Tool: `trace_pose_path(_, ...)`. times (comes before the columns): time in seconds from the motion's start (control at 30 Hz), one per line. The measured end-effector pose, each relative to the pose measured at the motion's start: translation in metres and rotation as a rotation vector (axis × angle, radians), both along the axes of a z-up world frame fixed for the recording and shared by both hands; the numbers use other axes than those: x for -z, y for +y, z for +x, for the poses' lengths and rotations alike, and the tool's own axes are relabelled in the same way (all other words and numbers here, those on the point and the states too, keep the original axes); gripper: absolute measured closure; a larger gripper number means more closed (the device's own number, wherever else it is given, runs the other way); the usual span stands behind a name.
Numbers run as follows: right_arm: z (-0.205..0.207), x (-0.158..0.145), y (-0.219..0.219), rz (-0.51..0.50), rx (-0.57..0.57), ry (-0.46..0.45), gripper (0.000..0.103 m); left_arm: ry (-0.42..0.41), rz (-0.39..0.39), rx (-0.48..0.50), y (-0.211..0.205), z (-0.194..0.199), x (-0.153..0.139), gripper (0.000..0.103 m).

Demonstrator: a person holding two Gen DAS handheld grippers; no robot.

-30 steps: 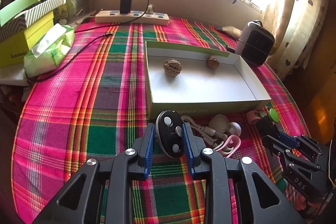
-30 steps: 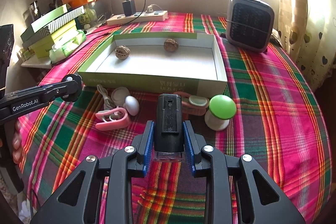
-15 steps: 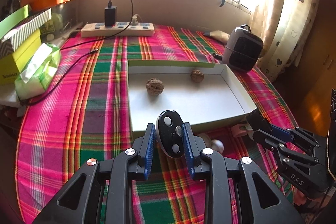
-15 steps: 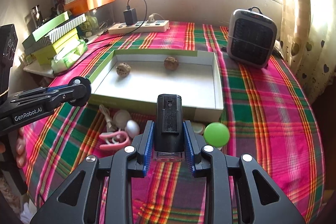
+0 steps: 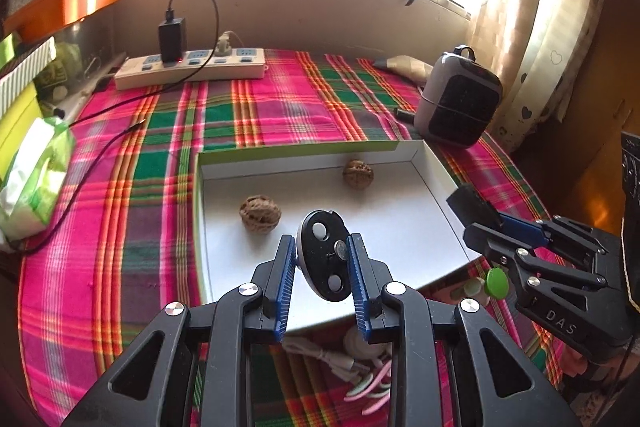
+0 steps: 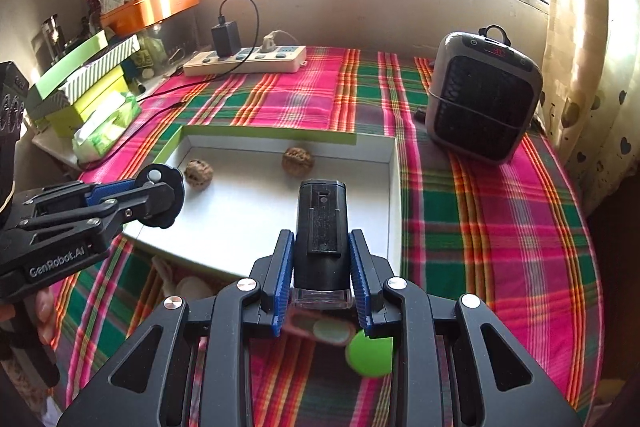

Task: Organize objects
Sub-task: 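Carry the oval case and flashlight into the box lid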

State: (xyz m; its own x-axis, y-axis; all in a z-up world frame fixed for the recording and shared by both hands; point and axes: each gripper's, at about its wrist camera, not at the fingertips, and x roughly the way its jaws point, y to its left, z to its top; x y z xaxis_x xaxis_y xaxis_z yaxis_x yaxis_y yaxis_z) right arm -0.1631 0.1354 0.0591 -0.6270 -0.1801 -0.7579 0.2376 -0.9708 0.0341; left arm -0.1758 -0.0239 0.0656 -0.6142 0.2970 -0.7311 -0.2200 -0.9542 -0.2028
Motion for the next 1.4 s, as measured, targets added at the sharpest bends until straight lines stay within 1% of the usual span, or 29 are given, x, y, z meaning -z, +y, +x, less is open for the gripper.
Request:
trace_pose_path(0.17, -0.027, 0.004, 0.005, 0.018, 0.015, -0.024, 0.074, -0.014, -0.012, 0.025, 0.01, -0.022, 0.002, 0.079)
trace_pose_path(0.33, -0.053, 0.013, 0.008, 0.04, 0.025, -0.056, 0.074, -0.026, -0.014, 0.023, 0.016, -0.044, 0.005, 0.079)
trace_pose_path(0.6, -0.078, 0.028, 0.005, 0.048, 0.015, -0.1, 0.074, -0.07, -0.051, 0.018, 0.022, -0.072, 0.022, 0.079)
trace_pose_path(0.67, -0.083, 0.031, 0.003, 0.052, 0.009, -0.107, 0.074, -0.081, -0.047, 0.015, 0.023, -0.078, 0.025, 0.079)
trace_pose_path(1.07, -0.096, 0.043, 0.0, 0.055, -0.005, -0.135, 0.074, -0.116, -0.084, 0.025, 0.032, -0.093, 0.04, 0.079)
trace_pose_path(1.4, -0.098, 0.045, -0.003, 0.06, -0.008, -0.136, 0.074, -0.112, -0.088, 0.027, 0.034, -0.094, 0.042, 0.079)
